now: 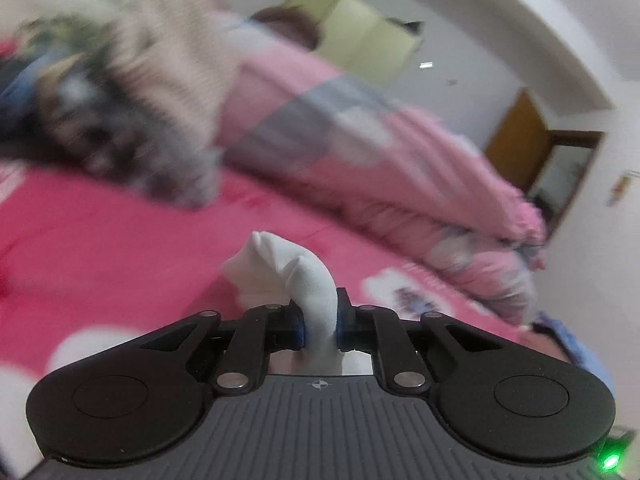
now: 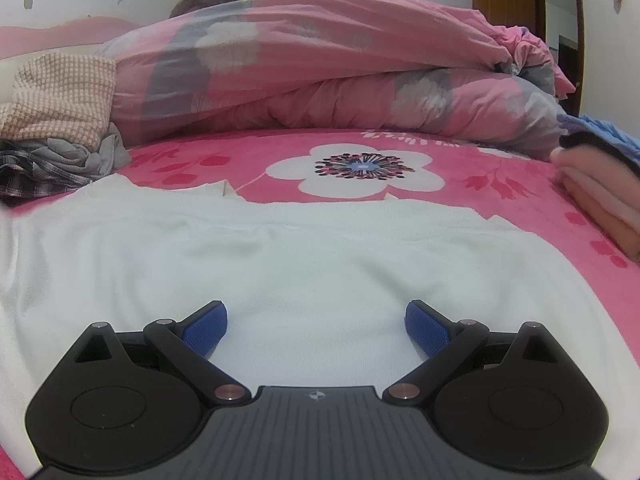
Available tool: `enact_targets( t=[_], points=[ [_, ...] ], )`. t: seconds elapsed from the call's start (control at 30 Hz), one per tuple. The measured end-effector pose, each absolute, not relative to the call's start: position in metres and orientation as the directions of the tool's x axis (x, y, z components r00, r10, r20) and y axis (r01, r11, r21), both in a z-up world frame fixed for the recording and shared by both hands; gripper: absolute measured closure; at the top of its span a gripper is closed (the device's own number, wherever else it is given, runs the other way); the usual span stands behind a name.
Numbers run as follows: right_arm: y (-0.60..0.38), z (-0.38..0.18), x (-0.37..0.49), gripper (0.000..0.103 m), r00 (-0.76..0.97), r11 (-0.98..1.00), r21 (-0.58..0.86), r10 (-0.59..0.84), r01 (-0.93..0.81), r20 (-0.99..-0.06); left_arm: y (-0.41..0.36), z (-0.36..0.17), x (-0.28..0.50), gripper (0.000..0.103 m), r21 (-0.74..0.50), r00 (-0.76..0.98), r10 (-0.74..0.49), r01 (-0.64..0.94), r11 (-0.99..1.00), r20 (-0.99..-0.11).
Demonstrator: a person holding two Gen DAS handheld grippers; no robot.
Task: Fold clothes
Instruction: 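Lift the held edge over the sweatshirt with the left gripper and release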
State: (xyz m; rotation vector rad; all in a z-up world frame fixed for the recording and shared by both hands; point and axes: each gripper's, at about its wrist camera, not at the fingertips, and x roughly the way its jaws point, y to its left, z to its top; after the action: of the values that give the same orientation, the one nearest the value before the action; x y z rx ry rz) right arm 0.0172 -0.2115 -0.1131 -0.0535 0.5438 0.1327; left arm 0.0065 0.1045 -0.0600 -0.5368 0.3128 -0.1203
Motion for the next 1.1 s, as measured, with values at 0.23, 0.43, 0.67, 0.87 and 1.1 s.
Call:
enact_targets(
  t=[0.23, 0.43, 0.67, 0.87, 1.1],
  points=[
    [-0.240, -0.104, 0.000, 0.005, 0.856, 0.993, 0.076, 0.119, -0.093, -0.503, -0.001, 0.005, 0.038, 0.093, -0.432, 0.861, -0.488, 0.389, 0.813, -0.143],
    [-0.314, -0.092, -0.049, 0.005, 0.893, 0.966, 0.257, 0.103, 0.015, -0.437, -0.120, -0.009, 0.034, 0.092, -0.406, 0.531, -0.800, 0.690, 0.599, -0.279],
    [-0.354, -0.108, -0.086, 0.005, 0.883, 0.960, 0.268, 0.058, 0.078, -0.466, -0.135, -0.058, 0.041, 0.063, -0.554, 0.382, -0.818, 0.604, 0.573, -0.429],
    [-0.353, -0.105, -0.093, 0.005, 0.889, 0.968, 0.246, 0.070, 0.050, -0.453, -0.028, 0.029, 0.039, 0.057, -0.355, 0.636, -0.683, 0.583, 0.730, -0.359],
    [-0.368, -0.099, -0.113, 0.005, 0.894, 0.952, 0.305, 0.132, 0.006, -0.428, 0.064, 0.144, 0.003, 0.045, 0.340, 0.987, -0.034, 0.085, 0.936, -0.155]
  ],
)
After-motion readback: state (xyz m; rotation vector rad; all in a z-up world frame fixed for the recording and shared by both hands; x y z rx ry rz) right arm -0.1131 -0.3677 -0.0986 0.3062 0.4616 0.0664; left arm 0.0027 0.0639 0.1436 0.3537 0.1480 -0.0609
